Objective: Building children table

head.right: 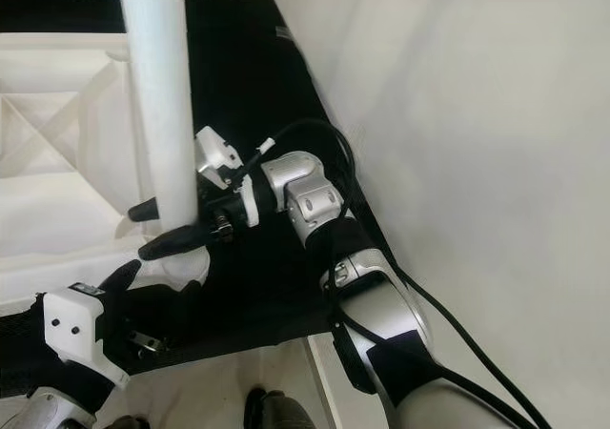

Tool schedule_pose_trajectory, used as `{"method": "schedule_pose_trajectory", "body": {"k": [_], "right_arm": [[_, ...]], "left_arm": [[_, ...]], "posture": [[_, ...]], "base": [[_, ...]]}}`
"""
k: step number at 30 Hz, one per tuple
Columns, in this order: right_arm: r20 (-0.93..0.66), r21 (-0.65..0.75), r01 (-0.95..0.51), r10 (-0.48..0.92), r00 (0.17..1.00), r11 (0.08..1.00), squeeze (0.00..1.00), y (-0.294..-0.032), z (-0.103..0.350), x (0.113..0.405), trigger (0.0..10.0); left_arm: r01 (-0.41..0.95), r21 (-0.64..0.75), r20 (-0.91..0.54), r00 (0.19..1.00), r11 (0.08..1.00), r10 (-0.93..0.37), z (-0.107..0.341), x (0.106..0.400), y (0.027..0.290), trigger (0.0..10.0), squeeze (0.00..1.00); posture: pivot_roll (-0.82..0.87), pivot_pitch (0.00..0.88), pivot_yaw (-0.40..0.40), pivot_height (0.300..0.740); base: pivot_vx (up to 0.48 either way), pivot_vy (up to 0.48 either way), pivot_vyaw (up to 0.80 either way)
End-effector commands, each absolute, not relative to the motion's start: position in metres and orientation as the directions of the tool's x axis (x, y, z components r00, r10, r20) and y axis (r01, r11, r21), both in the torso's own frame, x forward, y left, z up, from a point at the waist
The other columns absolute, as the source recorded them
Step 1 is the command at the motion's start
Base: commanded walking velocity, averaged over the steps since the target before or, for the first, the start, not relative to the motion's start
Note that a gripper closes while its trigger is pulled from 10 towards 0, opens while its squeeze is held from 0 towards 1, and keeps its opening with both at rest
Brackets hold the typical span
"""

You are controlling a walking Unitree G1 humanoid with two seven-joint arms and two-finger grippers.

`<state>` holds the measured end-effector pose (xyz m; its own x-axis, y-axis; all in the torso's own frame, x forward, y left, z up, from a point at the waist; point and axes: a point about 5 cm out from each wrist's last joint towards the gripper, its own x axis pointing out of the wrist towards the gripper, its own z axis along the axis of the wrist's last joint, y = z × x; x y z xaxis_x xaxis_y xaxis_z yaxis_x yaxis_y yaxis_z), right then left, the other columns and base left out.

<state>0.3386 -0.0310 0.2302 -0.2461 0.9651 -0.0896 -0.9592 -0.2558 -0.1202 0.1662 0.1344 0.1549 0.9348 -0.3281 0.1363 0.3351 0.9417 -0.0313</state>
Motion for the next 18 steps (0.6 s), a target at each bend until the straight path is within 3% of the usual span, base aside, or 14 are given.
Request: {"method": "schedule_pose_trajectory", "body": {"k": [1, 2, 3, 4, 8, 14, 15, 16, 18], "right_arm": [[-0.055, -0.027, -0.997, 0.996, -0.066, -0.068, 0.0, -0.042, 0.212, 0.34, 0.0], [-0.106, 0.028, -0.914, 0.91, 0.401, 0.406, 0.0, -0.04, 0.178, 0.33, 0.0], [-0.173, 0.034, -0.676, 0.67, 0.721, 0.736, 0.0, -0.057, 0.158, 0.319, 0.0], [-0.222, 0.02, -0.578, 0.567, 0.793, 0.816, 0.0, -0.063, 0.147, 0.3, 0.0], [-0.228, 0.019, -0.631, 0.618, 0.752, 0.775, 0.0, -0.055, 0.144, 0.286, 0.0], [-0.212, 0.012, -0.655, 0.642, 0.736, 0.755, 0.0, -0.049, 0.147, 0.305, 0.0], [-0.217, 0.009, -0.638, 0.625, 0.75, 0.77, 0.0, -0.046, 0.15, 0.3, 1.7], [-0.224, 0.015, -0.634, 0.62, 0.752, 0.774, 0.0, -0.043, 0.153, 0.297, 10.0], [-0.223, 0.024, -0.634, 0.623, 0.75, 0.773, 0.0, -0.041, 0.157, 0.295, 10.0]], "left_arm": [[0.337, -0.041, 0.128, 0.936, 0.941, -0.329, 0.152, 0.164, 0.132, 10.0, 0.0], [0.336, -0.04, 0.128, 0.936, 0.941, -0.329, 0.153, 0.164, 0.134, 10.0, 0.0], [0.336, -0.039, 0.129, 0.936, 0.941, -0.328, 0.154, 0.165, 0.136, 10.0, 0.0], [0.341, -0.035, 0.126, 0.934, 0.939, -0.334, 0.153, 0.165, 0.137, 10.0, 0.0], [0.347, -0.032, 0.122, 0.932, 0.937, -0.341, 0.152, 0.166, 0.138, 10.0, 0.0], [0.341, -0.027, 0.125, 0.934, 0.94, -0.336, 0.152, 0.169, 0.139, 10.0, 0.0], [0.335, -0.026, 0.127, 0.936, 0.942, -0.329, 0.152, 0.169, 0.139, 10.0, 0.0], [0.329, -0.026, 0.129, 0.938, 0.944, -0.323, 0.153, 0.169, 0.139, 10.0, 0.0], [0.327, -0.027, 0.13, 0.938, 0.945, -0.321, 0.153, 0.169, 0.139, 10.0, 0.0]], "posture": [[0.02, 0.189, -0.219, 0.74], [0.01, 0.198, -0.205, 0.74], [0.01, 0.206, -0.201, 0.74], [0.0, 0.208, -0.187, 0.74], [-0.01, 0.198, -0.186, 0.74], [0.01, 0.187, -0.189, 0.74], [0.01, 0.187, -0.189, 0.74], [0.01, 0.187, -0.19, 0.74], [0.01, 0.188, -0.193, 0.74]], "base": [[0.0, 0.0, 0.0], [0.0, 0.0, 0.0], [0.0, 0.0, 0.0], [0.0, 0.0, 0.0], [0.0, 0.0, 0.0], [0.0, 0.0, 0.0], [0.0, 0.0, 0.0], [0.0, 0.0, 0.0], [0.0, 0.0, 0.0]]}}
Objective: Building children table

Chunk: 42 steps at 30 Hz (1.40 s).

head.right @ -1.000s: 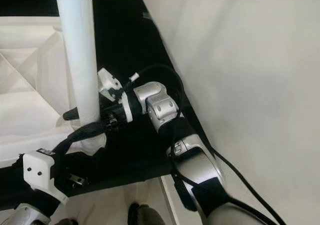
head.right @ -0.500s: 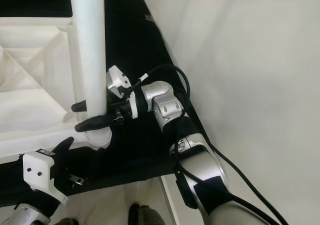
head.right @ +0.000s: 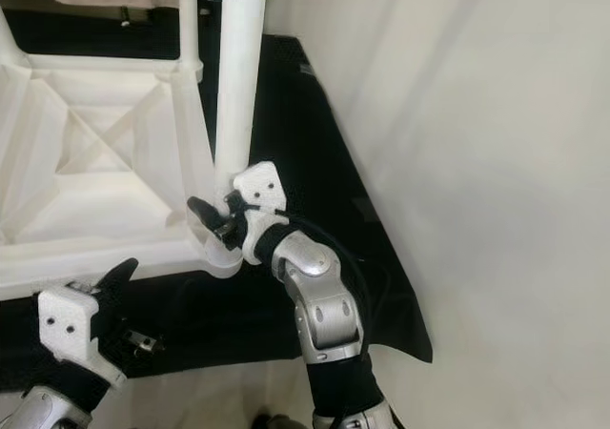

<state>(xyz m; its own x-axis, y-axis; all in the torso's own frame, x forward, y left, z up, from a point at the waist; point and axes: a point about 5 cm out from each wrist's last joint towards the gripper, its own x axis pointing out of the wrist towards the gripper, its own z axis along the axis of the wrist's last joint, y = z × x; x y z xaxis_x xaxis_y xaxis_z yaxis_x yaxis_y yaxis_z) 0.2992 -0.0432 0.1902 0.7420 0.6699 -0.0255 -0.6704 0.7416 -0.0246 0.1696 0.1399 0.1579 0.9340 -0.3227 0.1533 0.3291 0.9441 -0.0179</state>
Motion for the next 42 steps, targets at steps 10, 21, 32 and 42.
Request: {"method": "schedule_pose_trajectory", "body": {"k": [10, 21, 32, 42], "right_arm": [[0.04, -0.047, -0.99, 0.991, 0.128, 0.13, 0.0, -0.018, 0.211, 0.309, 10.0], [-0.041, -0.111, -0.952, 0.958, -0.283, -0.285, 0.0, -0.006, 0.233, 0.324, 10.0], [-0.089, -0.062, -0.916, 0.916, -0.391, -0.397, 0.0, -0.008, 0.235, 0.334, 0.0], [-0.012, -0.116, -0.956, 0.963, -0.27, -0.269, 0.0, -0.026, 0.239, 0.344, 0.0]], "left_arm": [[0.333, -0.032, 0.135, 0.936, 0.942, -0.326, 0.154, 0.17, 0.137, 10.0, 0.0], [0.324, -0.031, 0.133, 0.939, 0.946, -0.318, 0.153, 0.168, 0.133, 10.0, 0.0], [0.319, -0.035, 0.133, 0.941, 0.947, -0.312, 0.153, 0.166, 0.131, 10.0, 0.0], [0.322, -0.036, 0.135, 0.94, 0.946, -0.314, 0.152, 0.168, 0.131, 10.0, 0.0]], "posture": [[0.04, 0.191, -0.2, 0.74], [0.09, 0.191, -0.218, 0.74], [0.1, 0.189, -0.221, 0.74], [0.06, 0.184, -0.225, 0.74]], "base": [[0.0, 0.0, 0.0], [0.0, 0.0, 0.0], [0.0, 0.0, 0.0], [0.0, 0.0, 0.0]]}}
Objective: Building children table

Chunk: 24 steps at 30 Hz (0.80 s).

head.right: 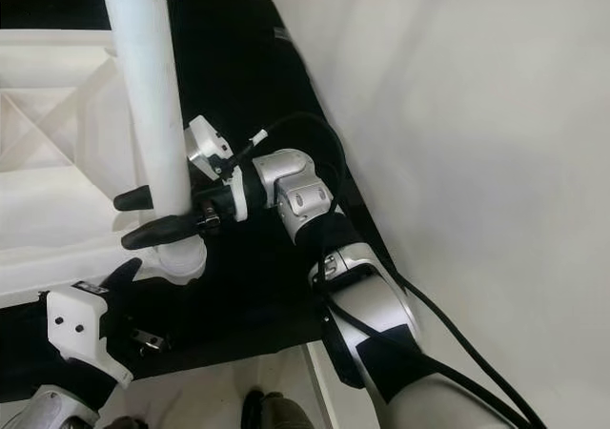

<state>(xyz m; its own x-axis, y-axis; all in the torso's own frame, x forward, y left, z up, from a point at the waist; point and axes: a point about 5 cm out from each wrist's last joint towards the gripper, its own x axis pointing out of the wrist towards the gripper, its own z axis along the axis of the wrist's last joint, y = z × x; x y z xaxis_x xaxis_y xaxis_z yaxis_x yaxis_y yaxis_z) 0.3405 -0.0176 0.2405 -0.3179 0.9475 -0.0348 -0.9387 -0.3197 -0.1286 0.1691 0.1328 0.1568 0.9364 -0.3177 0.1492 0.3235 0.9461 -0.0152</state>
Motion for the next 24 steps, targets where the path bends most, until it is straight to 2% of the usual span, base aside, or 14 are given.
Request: {"method": "schedule_pose_trajectory", "body": {"k": [1, 3, 4, 5, 6, 7, 11, 14, 18, 19, 20, 22, 23, 24], "right_arm": [[-0.012, -0.116, -0.956, 0.963, -0.27, -0.269, 0.0, -0.026, 0.239, 0.344, 0.0], [-0.002, -0.09, -0.996, 1.0, -0.014, -0.014, 0.0, -0.03, 0.225, 0.348, 0.0], [-0.002, -0.09, -0.996, 1.0, -0.014, -0.014, 0.0, -0.03, 0.225, 0.348, 0.0], [-0.042, -0.068, -0.74, 0.74, 0.672, 0.669, 0.0, -0.036, 0.182, 0.343, 0.0], [-0.042, -0.068, -0.74, 0.74, 0.672, 0.669, 0.0, -0.036, 0.182, 0.343, 0.0], [-0.059, -0.015, -0.597, 0.595, 0.801, 0.802, 0.0, -0.04, 0.16, 0.303, 0.0], [-0.059, -0.015, -0.597, 0.595, 0.801, 0.802, 0.0, -0.04, 0.16, 0.303, 0.0], [-0.028, -0.054, -0.691, 0.691, 0.722, 0.72, 0.0, -0.029, 0.163, 0.302, 0.0], [-0.099, -0.049, -0.767, 0.761, 0.641, 0.64, 0.0, -0.021, 0.153, 0.303, 0.0], [-0.105, -0.052, -0.776, 0.769, 0.63, 0.629, 0.0, -0.019, 0.153, 0.302, 9.3], [-0.104, -0.048, -0.79, 0.784, 0.613, 0.611, 0.24, -0.018, 0.154, 0.302, 10.0], [-0.106, -0.047, -0.775, 0.768, 0.631, 0.63, 0.24, -0.017, 0.156, 0.298, 10.0], [-0.1, -0.007, -0.783, 0.779, 0.619, 0.621, 1.0, -0.014, 0.159, 0.295, 10.0], [-0.064, 0.042, -0.84, 0.841, 0.538, 0.541, 1.0, -0.007, 0.167, 0.291, 10.0]], "left_arm": [[0.322, -0.036, 0.135, 0.94, 0.946, -0.314, 0.152, 0.168, 0.131, 10.0, 0.0], [0.322, -0.035, 0.135, 0.94, 0.946, -0.314, 0.152, 0.168, 0.131, 10.0, 0.0], [0.322, -0.035, 0.135, 0.94, 0.946, -0.314, 0.152, 0.168, 0.131, 10.0, 0.0], [0.32, -0.034, 0.135, 0.94, 0.947, -0.313, 0.153, 0.167, 0.135, 10.0, 0.0], [0.32, -0.034, 0.135, 0.94, 0.947, -0.313, 0.153, 0.167, 0.135, 10.0, 0.0], [0.324, -0.028, 0.133, 0.939, 0.946, -0.317, 0.153, 0.168, 0.138, 10.0, 0.0], [0.324, -0.028, 0.133, 0.939, 0.946, -0.317, 0.153, 0.168, 0.138, 10.0, 0.0], [0.338, -0.025, 0.125, 0.935, 0.941, -0.333, 0.151, 0.172, 0.14, 10.0, 0.0], [0.327, -0.021, 0.126, 0.938, 0.945, -0.322, 0.15, 0.172, 0.14, 10.0, 0.0], [0.322, -0.021, 0.127, 0.94, 0.946, -0.317, 0.15, 0.172, 0.14, 10.0, 0.0], [0.313, -0.022, 0.129, 0.943, 0.95, -0.308, 0.15, 0.172, 0.14, 10.0, 0.0], [0.308, -0.023, 0.13, 0.944, 0.951, -0.303, 0.15, 0.172, 0.141, 10.0, 0.0], [0.305, -0.024, 0.131, 0.945, 0.952, -0.299, 0.15, 0.172, 0.141, 10.0, 0.0], [0.304, -0.024, 0.132, 0.945, 0.952, -0.299, 0.15, 0.172, 0.141, 10.0, 0.0]], "posture": [[0.06, 0.184, -0.225, 0.74], [0.05, 0.189, -0.235, 0.74], [0.05, 0.189, -0.235, 0.74], [0.03, 0.192, -0.224, 0.74], [0.03, 0.192, -0.224, 0.74], [0.01, 0.202, -0.199, 0.74], [0.01, 0.202, -0.199, 0.74], [0.02, 0.166, -0.195, 0.74], [0.03, 0.152, -0.205, 0.74], [0.03, 0.152, -0.205, 0.74], [0.04, 0.147, -0.207, 0.74], [0.04, 0.147, -0.207, 0.74], [0.05, 0.147, -0.21, 0.74], [0.05, 0.149, -0.209, 0.74]], "base": [[0.0, 0.0, 0.0], [0.0, 0.0, 0.0], [0.0, 0.0, 0.0], [0.0, 0.0, 0.0], [0.0, 0.0, 0.0], [0.0, 0.0, 0.0], [0.0, 0.0, 0.0], [0.0, 0.0, 0.0], [0.0, 0.0, 0.0], [0.0, 0.0, 0.0], [0.0, 0.0, 0.0], [0.0, 0.0, 0.0], [0.0, 0.0, 0.0], [0.0, 0.0, 0.0]]}}
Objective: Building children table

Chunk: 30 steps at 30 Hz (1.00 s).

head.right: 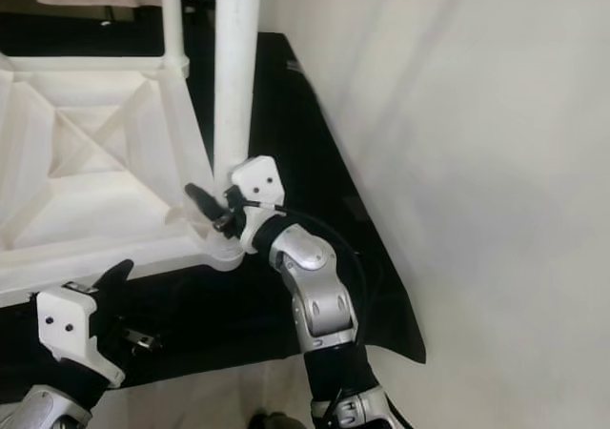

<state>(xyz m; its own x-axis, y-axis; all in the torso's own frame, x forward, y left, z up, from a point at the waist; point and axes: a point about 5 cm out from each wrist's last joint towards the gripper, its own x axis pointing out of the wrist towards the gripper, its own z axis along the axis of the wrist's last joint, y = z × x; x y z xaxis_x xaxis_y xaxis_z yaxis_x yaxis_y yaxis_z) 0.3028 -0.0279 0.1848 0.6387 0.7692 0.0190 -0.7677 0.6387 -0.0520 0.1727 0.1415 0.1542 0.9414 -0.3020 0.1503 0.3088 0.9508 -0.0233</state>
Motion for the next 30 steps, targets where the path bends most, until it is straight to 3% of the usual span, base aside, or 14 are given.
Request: {"method": "schedule_pose_trajectory", "body": {"k": [1, 3, 4, 5, 6, 8, 9, 14, 20, 21, 22, 23, 30], "right_arm": [[0.017, 0.098, -0.906, 0.91, 0.414, 0.411, 1.0, 0.001, 0.182, 0.285, 10.0], [0.075, 0.121, -0.948, 0.95, 0.305, 0.294, 1.0, 0.005, 0.194, 0.282, 10.0], [0.075, 0.121, -0.948, 0.95, 0.305, 0.294, 1.0, 0.005, 0.194, 0.282, 10.0], [0.112, 0.055, -0.99, 0.984, 0.136, 0.131, 1.0, 0.006, 0.207, 0.278, 10.0], [0.112, 0.055, -0.99, 0.984, 0.136, 0.131, 1.0, 0.006, 0.207, 0.278, 10.0], [0.121, -0.071, -0.991, 0.985, -0.122, -0.114, 1.0, 0.004, 0.223, 0.273, 10.0], [0.093, -0.129, -0.968, 0.969, -0.23, -0.217, 0.0, 0.003, 0.229, 0.275, 10.0], [0.001, -0.169, -0.929, 0.942, -0.335, -0.33, 0.0, 0.005, 0.234, 0.292, 10.0], [-0.072, -0.167, -0.913, 0.928, -0.365, -0.372, 0.0, 0.011, 0.235, 0.306, 10.0], [-0.092, -0.167, -0.906, 0.921, -0.379, -0.389, 0.0, 0.013, 0.234, 0.308, 7.9], [-0.092, -0.167, -0.906, 0.921, -0.379, -0.389, 0.0, 0.013, 0.234, 0.308, 7.9], [-0.097, -0.166, -0.902, 0.917, -0.388, -0.399, 0.0, 0.013, 0.234, 0.309, 0.0], [-0.088, -0.133, -0.916, 0.925, -0.37, -0.379, 0.0, 0.005, 0.226, 0.32, 0.0]], "left_arm": [[0.306, -0.026, 0.133, 0.945, 0.952, -0.301, 0.15, 0.172, 0.141, 10.0, 0.0], [0.309, -0.027, 0.134, 0.944, 0.951, -0.303, 0.151, 0.172, 0.141, 10.0, 0.0], [0.309, -0.027, 0.134, 0.944, 0.951, -0.303, 0.151, 0.172, 0.141, 10.0, 0.0], [0.31, -0.028, 0.135, 0.943, 0.95, -0.303, 0.151, 0.172, 0.141, 10.0, 0.0], [0.31, -0.028, 0.135, 0.943, 0.95, -0.303, 0.151, 0.172, 0.141, 10.0, 0.0], [0.31, -0.029, 0.137, 0.943, 0.95, -0.303, 0.151, 0.172, 0.14, 10.0, 0.0], [0.309, -0.029, 0.138, 0.943, 0.951, -0.302, 0.152, 0.172, 0.14, 10.0, 0.0], [0.305, -0.031, 0.138, 0.945, 0.952, -0.298, 0.153, 0.169, 0.139, 10.0, 0.0], [0.3, -0.033, 0.134, 0.947, 0.953, -0.293, 0.154, 0.166, 0.137, 10.0, 0.0], [0.301, -0.034, 0.134, 0.946, 0.953, -0.294, 0.154, 0.165, 0.137, 10.0, 0.0], [0.301, -0.034, 0.134, 0.946, 0.953, -0.294, 0.154, 0.165, 0.137, 10.0, 0.0], [0.301, -0.035, 0.133, 0.946, 0.953, -0.294, 0.154, 0.164, 0.137, 10.0, 0.0], [0.301, -0.038, 0.135, 0.946, 0.953, -0.294, 0.155, 0.165, 0.135, 10.0, 0.0]], "posture": [[0.05, 0.149, -0.208, 0.74], [0.05, 0.154, -0.207, 0.74], [0.05, 0.154, -0.207, 0.74], [0.05, 0.16, -0.205, 0.74], [0.05, 0.16, -0.205, 0.74], [0.06, 0.165, -0.206, 0.74], [0.06, 0.172, -0.208, 0.74], [0.08, 0.186, -0.213, 0.74], [0.09, 0.201, -0.218, 0.74], [0.09, 0.205, -0.219, 0.74], [0.09, 0.205, -0.219, 0.74], [0.09, 0.207, -0.22, 0.74], [0.08, 0.211, -0.22, 0.74]], "base": [[0.0, 0.0, 0.0], [0.0, 0.0, 0.0], [0.0, 0.0, 0.0], [0.0, 0.0, 0.0], [0.0, 0.0, 0.0], [0.0, 0.0, 0.0], [0.0, 0.0, 0.0], [0.0, 0.0, 0.0], [0.0, 0.0, 0.0], [0.0, 0.0, 0.0], [0.0, 0.0, 0.0], [0.0, 0.0, 0.0], [0.0, 0.0, 0.0]]}}
